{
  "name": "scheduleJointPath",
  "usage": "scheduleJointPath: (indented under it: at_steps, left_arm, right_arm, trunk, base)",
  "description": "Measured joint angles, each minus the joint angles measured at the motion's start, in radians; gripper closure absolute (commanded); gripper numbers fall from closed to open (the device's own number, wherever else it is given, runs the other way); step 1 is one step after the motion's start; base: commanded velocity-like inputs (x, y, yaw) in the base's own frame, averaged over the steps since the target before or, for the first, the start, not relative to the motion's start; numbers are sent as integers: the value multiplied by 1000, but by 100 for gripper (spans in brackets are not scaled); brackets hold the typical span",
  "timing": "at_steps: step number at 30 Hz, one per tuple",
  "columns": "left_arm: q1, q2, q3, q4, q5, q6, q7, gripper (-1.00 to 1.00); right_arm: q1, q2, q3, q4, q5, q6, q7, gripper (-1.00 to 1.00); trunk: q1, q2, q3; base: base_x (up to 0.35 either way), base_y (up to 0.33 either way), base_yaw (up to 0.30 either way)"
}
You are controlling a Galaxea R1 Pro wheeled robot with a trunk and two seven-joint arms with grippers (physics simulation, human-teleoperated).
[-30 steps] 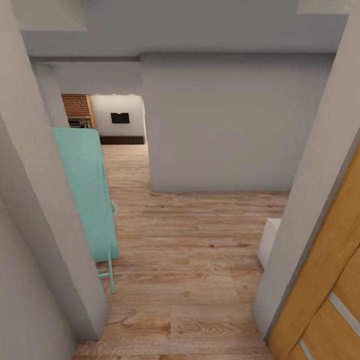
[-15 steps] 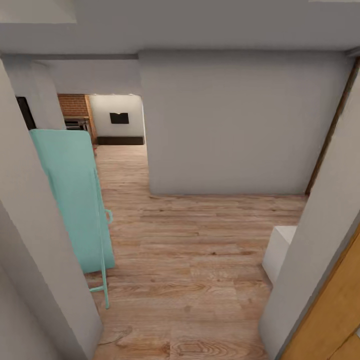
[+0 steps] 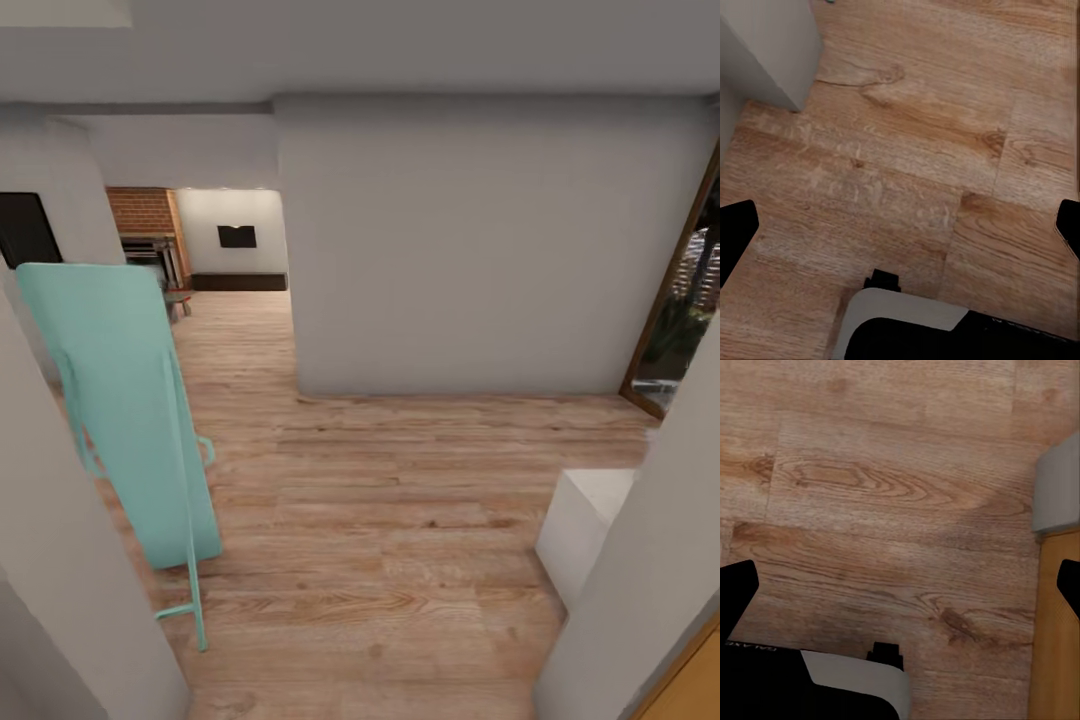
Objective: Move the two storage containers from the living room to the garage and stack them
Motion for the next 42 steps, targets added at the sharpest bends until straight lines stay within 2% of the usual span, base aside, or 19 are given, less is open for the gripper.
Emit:
scheduleJointPath:
  at_steps: [35,38,42]
  left_arm:
    - [1,4,-4,2,-2,-2,-9,-100]
    - [2,9,-8,12,-3,-3,-43,-100]
    - [2,14,-9,16,-4,-3,-140,-100]
  right_arm:
    - [0,0,2,2,4,2,-1,-100]
    - [0,0,2,2,5,2,-1,-100]
    - [0,0,3,2,8,2,-2,-100]
  trunk:
    - [0,0,0]
    - [0,0,0]
    - [0,0,0]
  base:
    - [323,0,0]
    - [323,0,0]
    - [323,0,0]
